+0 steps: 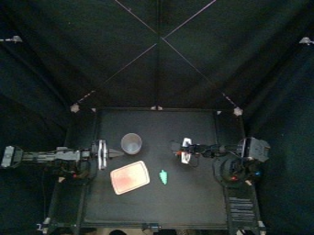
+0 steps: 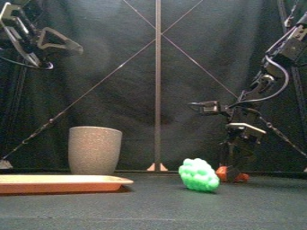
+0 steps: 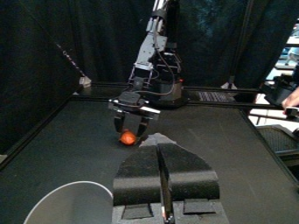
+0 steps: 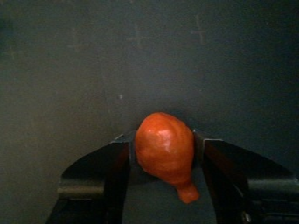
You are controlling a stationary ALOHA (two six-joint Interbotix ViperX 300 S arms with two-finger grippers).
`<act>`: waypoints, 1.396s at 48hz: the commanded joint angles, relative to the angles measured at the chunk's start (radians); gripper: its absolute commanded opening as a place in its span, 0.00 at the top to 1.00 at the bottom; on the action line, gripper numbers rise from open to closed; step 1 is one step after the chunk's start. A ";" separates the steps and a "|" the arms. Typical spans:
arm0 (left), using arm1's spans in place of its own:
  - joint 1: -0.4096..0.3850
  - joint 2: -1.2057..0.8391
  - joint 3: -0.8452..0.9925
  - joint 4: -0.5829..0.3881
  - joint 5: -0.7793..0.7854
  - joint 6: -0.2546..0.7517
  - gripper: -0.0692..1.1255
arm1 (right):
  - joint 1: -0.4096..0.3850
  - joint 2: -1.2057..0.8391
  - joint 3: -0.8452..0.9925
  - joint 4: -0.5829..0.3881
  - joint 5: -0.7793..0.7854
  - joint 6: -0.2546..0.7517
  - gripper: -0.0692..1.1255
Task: Pick the drumstick then place it in the grey bowl
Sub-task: Place drumstick in the grey bowl
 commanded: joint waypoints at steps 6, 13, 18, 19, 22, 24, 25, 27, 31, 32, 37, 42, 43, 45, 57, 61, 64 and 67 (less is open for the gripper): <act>-0.002 -0.002 -0.015 0.000 -0.008 0.000 0.90 | 0.005 -0.061 -0.002 0.017 0.026 0.000 0.41; -0.002 0.000 -0.018 0.000 -0.009 0.002 0.90 | 0.032 -0.129 -0.049 0.011 0.020 -0.002 0.41; -0.002 -0.002 -0.018 0.000 -0.009 0.002 0.90 | 0.058 -0.170 -0.121 0.009 0.000 -0.003 0.41; -0.002 0.000 -0.018 0.000 -0.009 0.002 0.90 | 0.064 -0.173 -0.137 0.009 -0.009 -0.005 0.41; -0.002 -0.002 -0.015 0.000 -0.011 0.002 0.90 | 0.078 -0.178 -0.187 0.008 -0.046 -0.009 0.41; -0.002 0.000 -0.015 0.000 -0.009 0.003 0.90 | 0.083 -0.170 -0.221 0.006 -0.081 -0.012 0.41; -0.002 0.000 -0.015 0.000 -0.009 0.005 0.90 | 0.084 -0.164 -0.238 0.005 -0.101 -0.012 0.41; 0.000 0.000 -0.014 0.000 -0.009 0.006 0.90 | 0.084 -0.144 -0.278 0.002 -0.153 -0.009 0.41; 0.005 -0.002 -0.015 0.000 -0.009 0.006 0.90 | 0.084 -0.097 -0.347 0.000 -0.235 -0.005 0.41; 0.005 0.000 -0.014 0.000 -0.011 0.006 0.90 | 0.084 -0.083 -0.364 0.000 -0.255 -0.005 0.41; 0.006 0.000 -0.014 0.000 -0.011 0.006 0.90 | 0.087 0.002 -0.451 0.000 -0.325 -0.005 0.41; 0.006 0.000 -0.014 0.000 -0.011 0.006 0.90 | 0.089 0.091 -0.546 0.000 -0.359 -0.003 0.41; 0.008 0.000 -0.012 0.000 -0.011 0.006 0.90 | 0.091 0.118 -0.577 0.000 -0.360 -0.005 0.41; 0.008 0.000 -0.012 0.000 -0.011 0.006 0.90 | 0.091 0.156 -0.618 0.000 -0.360 -0.005 0.41; 0.008 0.000 -0.008 0.000 -0.011 0.006 0.90 | 0.103 0.331 -0.816 0.002 -0.351 -0.005 0.40; 0.009 0.000 -0.005 0.000 -0.011 0.006 0.90 | 0.110 0.360 -0.851 0.006 -0.348 -0.002 0.35; 0.008 0.000 -0.002 0.000 -0.011 0.006 0.90 | 0.118 0.371 -0.867 0.008 -0.341 0.000 0.30; 0.008 -0.002 0.002 0.000 -0.011 0.006 0.90 | 0.121 0.377 -0.876 0.017 -0.327 0.002 0.24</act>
